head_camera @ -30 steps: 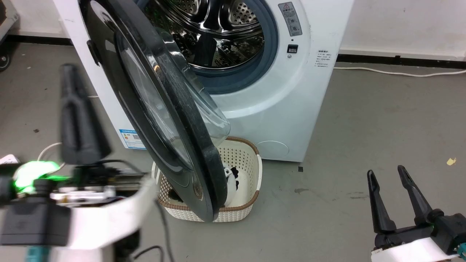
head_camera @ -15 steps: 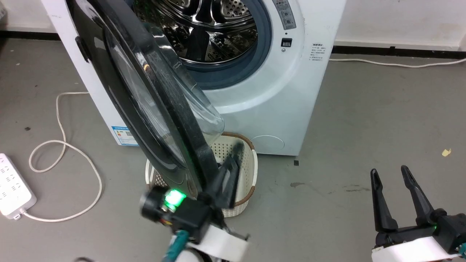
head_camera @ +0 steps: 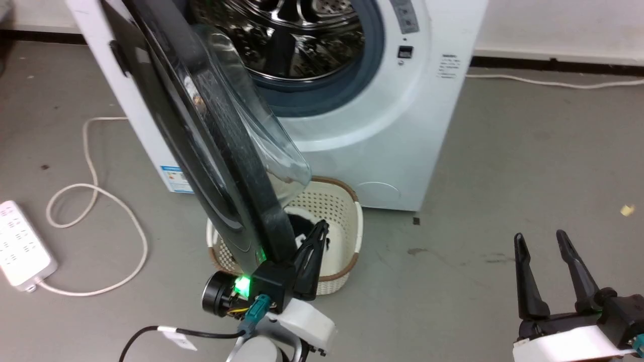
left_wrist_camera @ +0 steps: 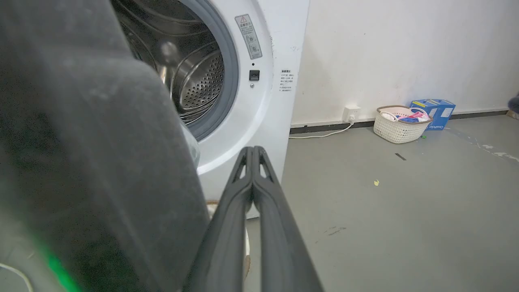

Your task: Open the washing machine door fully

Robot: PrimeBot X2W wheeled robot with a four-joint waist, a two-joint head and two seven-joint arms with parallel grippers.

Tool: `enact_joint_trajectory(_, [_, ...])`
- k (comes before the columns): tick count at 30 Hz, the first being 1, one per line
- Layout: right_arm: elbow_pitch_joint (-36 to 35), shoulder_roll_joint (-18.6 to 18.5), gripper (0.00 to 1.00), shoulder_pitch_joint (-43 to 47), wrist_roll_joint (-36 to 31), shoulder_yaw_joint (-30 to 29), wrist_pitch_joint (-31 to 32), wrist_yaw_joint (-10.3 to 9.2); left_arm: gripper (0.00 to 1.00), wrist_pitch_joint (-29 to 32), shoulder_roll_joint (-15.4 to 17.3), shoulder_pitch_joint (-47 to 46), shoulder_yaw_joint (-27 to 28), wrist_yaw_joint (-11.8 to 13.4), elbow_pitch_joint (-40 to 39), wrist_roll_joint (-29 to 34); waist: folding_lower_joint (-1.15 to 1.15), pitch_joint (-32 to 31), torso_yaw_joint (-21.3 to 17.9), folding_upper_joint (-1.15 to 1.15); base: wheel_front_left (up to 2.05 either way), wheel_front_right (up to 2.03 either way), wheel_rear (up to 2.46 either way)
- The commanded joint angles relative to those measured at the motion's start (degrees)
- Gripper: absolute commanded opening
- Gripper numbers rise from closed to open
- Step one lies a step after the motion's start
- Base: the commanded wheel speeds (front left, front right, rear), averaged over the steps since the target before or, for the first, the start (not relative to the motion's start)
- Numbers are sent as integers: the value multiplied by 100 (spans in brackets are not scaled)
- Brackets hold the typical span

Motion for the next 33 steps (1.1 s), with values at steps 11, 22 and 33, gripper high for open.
enact_joint_trajectory(11, [107,25,100,137,43,-17,-25,6,0,-31,223,744,313,61,-464,100,0,-379,902,0,0,0,0])
enact_joint_trajectory(22, [143,25,100,100,-1,151,-25,6,0,-31,579,892,1013,200,-619,-106,0,-199,1674,0,0,0,0])
enact_joint_trajectory(33, [119,25,100,-191,-240,181,-25,6,0,-31,1326,389,2196,162,-306,-600,0,439,1849,0,0,0,0])
